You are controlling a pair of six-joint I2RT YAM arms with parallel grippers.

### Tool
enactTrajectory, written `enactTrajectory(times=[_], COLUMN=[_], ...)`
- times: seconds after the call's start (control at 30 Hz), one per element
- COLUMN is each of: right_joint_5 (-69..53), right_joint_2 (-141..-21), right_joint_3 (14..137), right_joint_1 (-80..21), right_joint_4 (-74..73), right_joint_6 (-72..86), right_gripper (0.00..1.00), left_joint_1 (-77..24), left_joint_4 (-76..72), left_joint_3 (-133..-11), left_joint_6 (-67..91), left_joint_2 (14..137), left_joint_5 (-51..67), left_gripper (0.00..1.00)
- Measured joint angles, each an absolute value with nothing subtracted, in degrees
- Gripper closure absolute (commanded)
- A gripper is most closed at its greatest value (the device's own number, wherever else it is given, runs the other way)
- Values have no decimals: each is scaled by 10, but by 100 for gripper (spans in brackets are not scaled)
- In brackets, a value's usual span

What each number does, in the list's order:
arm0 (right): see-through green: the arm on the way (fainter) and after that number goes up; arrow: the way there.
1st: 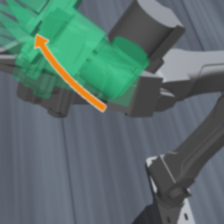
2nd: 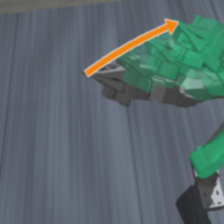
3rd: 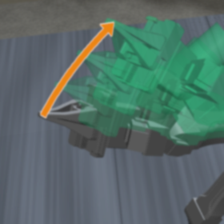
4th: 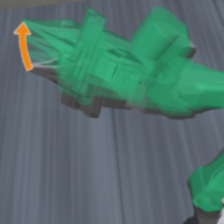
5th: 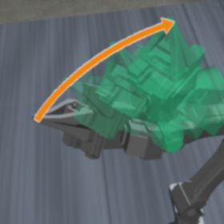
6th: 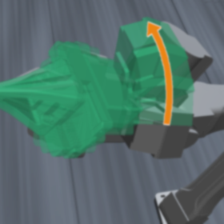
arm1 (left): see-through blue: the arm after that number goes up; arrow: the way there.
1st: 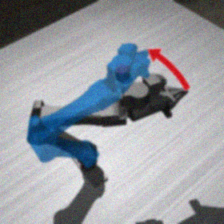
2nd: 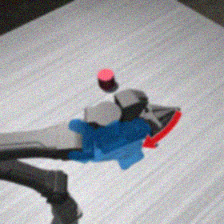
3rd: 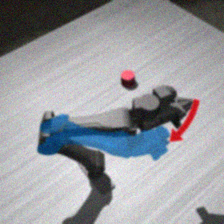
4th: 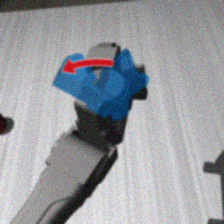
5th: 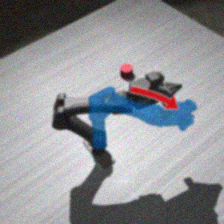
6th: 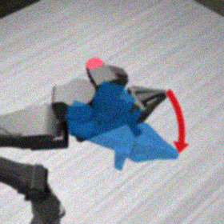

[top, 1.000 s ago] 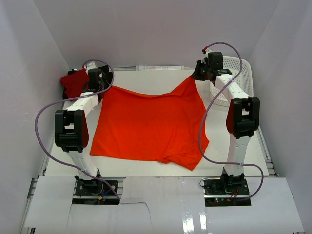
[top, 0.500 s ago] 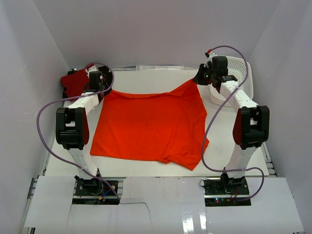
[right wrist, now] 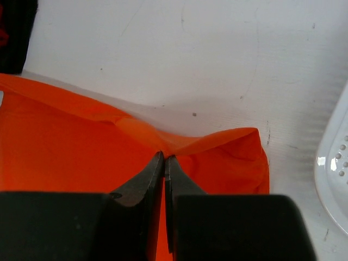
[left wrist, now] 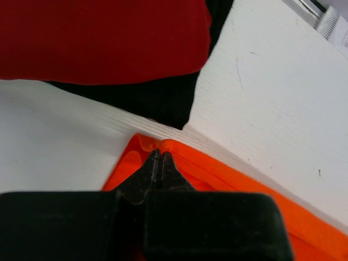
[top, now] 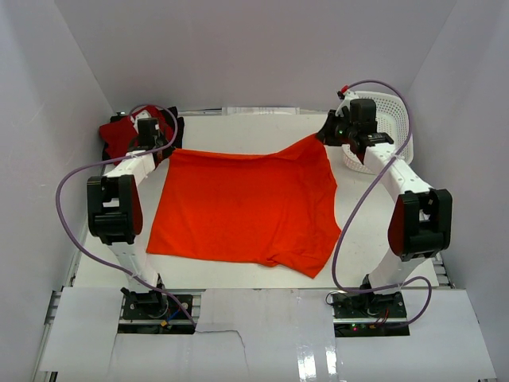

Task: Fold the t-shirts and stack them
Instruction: Grap the side of the flattened tshirt closest away from the robot with both arms

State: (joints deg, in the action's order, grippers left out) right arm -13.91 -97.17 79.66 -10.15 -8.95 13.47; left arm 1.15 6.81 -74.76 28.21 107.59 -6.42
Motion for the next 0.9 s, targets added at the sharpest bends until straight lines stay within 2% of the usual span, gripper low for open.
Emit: enactTrajectory(times=[0.4, 0.9], right_joint_5=[-134, -134], right_joint_2=[-923, -876], right_joint_3=[716, 683], right_joint_1=[-102, -102], right_joint_4=[-88, -84], right_joint_6=[135, 135], right_gripper=[92, 92], left_joint_1=[40, 40], left_joint_4=[77, 73], left_joint_3=[-747, -727], left_joint_6=[295, 294], left_joint_2=[1076, 1065], left_joint_5=[-51, -32], left_gripper=[100, 100])
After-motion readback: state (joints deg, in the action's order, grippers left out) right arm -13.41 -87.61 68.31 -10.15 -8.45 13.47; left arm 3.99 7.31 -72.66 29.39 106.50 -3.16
